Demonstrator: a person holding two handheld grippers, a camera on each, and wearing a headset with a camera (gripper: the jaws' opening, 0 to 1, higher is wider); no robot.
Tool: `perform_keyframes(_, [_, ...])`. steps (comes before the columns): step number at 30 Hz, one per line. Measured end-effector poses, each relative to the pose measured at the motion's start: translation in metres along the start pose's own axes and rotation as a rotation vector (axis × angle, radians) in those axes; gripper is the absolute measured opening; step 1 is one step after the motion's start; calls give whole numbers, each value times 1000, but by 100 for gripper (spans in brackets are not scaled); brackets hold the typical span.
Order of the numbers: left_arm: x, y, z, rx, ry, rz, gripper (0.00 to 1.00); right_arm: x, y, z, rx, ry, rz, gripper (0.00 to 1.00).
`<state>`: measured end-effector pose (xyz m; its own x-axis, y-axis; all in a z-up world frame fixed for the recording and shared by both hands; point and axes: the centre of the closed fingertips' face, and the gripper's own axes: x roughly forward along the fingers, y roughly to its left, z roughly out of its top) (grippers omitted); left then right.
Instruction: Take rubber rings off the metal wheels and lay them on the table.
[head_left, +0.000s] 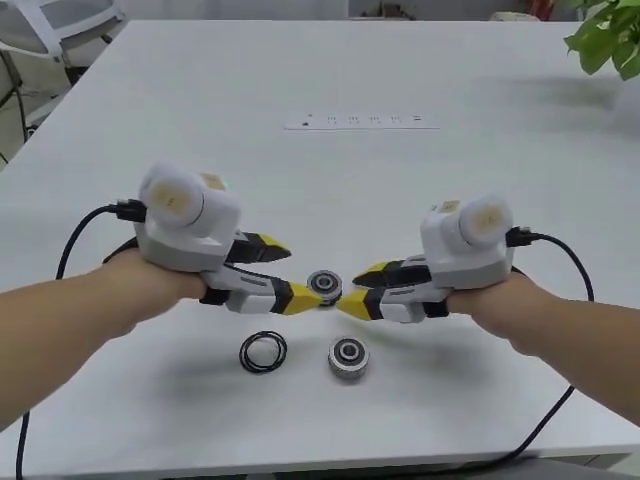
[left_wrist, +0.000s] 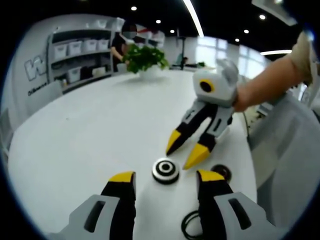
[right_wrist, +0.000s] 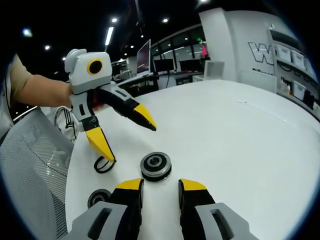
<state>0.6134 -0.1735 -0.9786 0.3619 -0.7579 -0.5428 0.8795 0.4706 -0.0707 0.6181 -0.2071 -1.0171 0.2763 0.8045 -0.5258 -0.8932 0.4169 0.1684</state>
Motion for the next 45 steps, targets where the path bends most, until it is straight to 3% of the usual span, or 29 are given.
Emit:
perform_keyframes(13, [10, -3, -3, -8, 10, -19, 46, 6, 3, 3, -23, -21, 16, 20])
perform_keyframes(26, [20, -7, -3, -18, 11, -37, 36, 8, 6, 4, -59, -18, 21, 17])
perform_keyframes(40, [26, -2, -5, -25, 18, -31, 24, 9, 5, 2, -59, -20, 18, 16])
perform_keyframes(45, [27, -2, -5, 29, 27, -14, 19, 9, 5, 2, -59, -23, 14, 15])
